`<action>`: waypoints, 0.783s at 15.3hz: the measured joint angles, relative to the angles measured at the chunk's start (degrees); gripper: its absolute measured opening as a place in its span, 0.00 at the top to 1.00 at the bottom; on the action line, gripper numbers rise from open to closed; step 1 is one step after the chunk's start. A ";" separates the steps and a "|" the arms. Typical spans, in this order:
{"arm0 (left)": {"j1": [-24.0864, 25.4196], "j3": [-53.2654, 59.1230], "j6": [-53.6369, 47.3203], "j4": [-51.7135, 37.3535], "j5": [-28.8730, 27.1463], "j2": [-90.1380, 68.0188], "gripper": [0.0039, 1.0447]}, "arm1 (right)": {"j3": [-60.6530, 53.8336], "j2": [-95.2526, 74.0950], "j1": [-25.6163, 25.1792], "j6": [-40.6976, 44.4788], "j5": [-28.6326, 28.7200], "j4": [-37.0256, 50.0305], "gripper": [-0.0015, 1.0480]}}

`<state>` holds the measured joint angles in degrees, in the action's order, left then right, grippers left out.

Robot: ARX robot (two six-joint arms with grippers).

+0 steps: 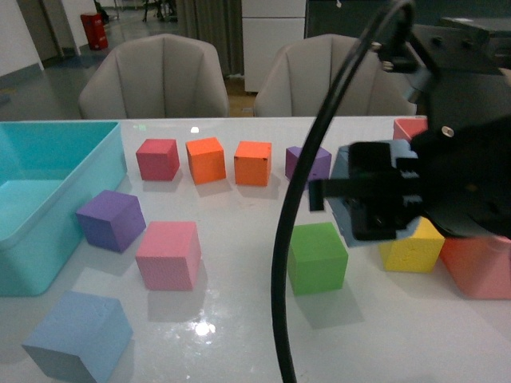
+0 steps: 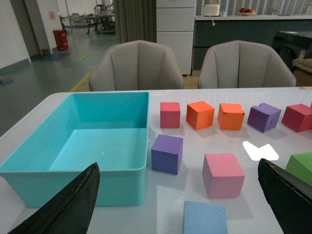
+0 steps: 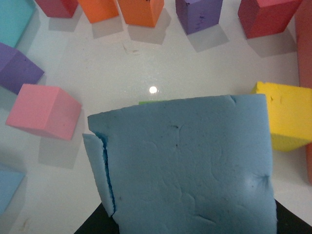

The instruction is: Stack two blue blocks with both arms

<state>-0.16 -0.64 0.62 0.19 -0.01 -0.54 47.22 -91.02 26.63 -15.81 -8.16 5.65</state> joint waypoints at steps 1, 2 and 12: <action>0.00 0.00 0.00 0.00 0.00 0.00 0.06 | 4.98 -4.24 -0.02 0.04 0.04 -1.55 0.58; 0.00 0.00 0.00 0.00 0.00 0.00 0.06 | 10.01 -8.59 -0.02 0.04 0.26 -3.06 0.58; 0.00 0.02 0.00 0.00 0.00 0.00 0.06 | 49.48 -40.35 3.06 -0.15 2.34 -17.42 0.58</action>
<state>-0.16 -0.62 0.62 0.19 -0.01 -0.54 96.71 -131.37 29.69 -15.97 -5.82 -11.77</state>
